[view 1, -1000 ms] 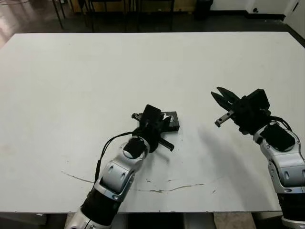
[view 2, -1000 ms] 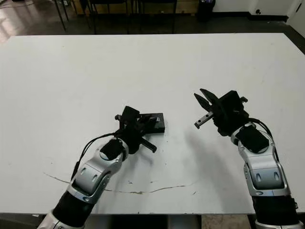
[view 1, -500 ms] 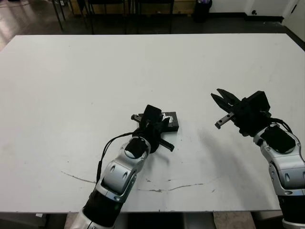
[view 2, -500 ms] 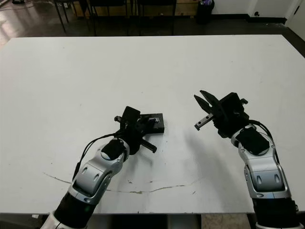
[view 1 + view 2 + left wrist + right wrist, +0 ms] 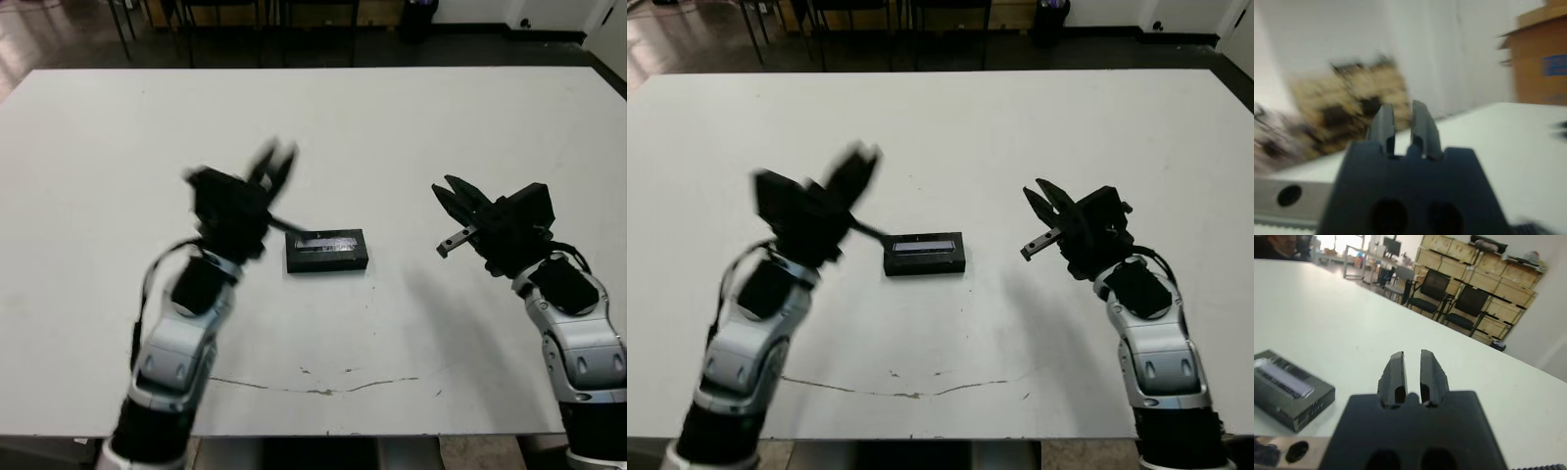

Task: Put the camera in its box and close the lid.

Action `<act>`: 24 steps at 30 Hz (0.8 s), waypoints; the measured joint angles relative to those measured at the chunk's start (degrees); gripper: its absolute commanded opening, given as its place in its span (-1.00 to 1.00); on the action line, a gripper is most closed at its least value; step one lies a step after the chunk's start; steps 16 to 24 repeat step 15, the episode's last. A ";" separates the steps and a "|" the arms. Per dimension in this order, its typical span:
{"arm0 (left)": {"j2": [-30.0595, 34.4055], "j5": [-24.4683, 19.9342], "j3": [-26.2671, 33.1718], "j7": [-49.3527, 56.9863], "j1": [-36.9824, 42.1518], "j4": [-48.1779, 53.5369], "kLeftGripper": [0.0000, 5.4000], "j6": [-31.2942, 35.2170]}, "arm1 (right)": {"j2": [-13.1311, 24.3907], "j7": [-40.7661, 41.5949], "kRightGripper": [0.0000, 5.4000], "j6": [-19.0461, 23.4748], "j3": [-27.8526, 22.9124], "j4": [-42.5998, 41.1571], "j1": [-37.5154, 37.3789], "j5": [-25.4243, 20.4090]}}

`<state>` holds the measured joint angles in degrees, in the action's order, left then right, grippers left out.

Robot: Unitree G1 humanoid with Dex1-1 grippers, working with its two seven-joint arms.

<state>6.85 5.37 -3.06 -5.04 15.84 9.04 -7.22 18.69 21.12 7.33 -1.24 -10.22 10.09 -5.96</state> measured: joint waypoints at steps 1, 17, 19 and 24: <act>1.20 0.72 1.46 1.10 0.64 -2.99 -0.99 -3.26 | -0.95 -0.85 -1.00 -0.29 0.07 0.01 0.40 0.01; 4.43 -0.60 6.83 3.63 1.21 -15.12 -0.99 -13.85 | -8.87 -10.31 -1.00 -2.76 0.58 5.62 5.91 2.37; 4.43 -0.60 6.83 3.63 1.21 -15.12 -0.99 -13.85 | -8.87 -10.31 -1.00 -2.76 0.58 5.62 5.91 2.37; 4.43 -0.60 6.83 3.63 1.21 -15.12 -0.99 -13.85 | -8.87 -10.31 -1.00 -2.76 0.58 5.62 5.91 2.37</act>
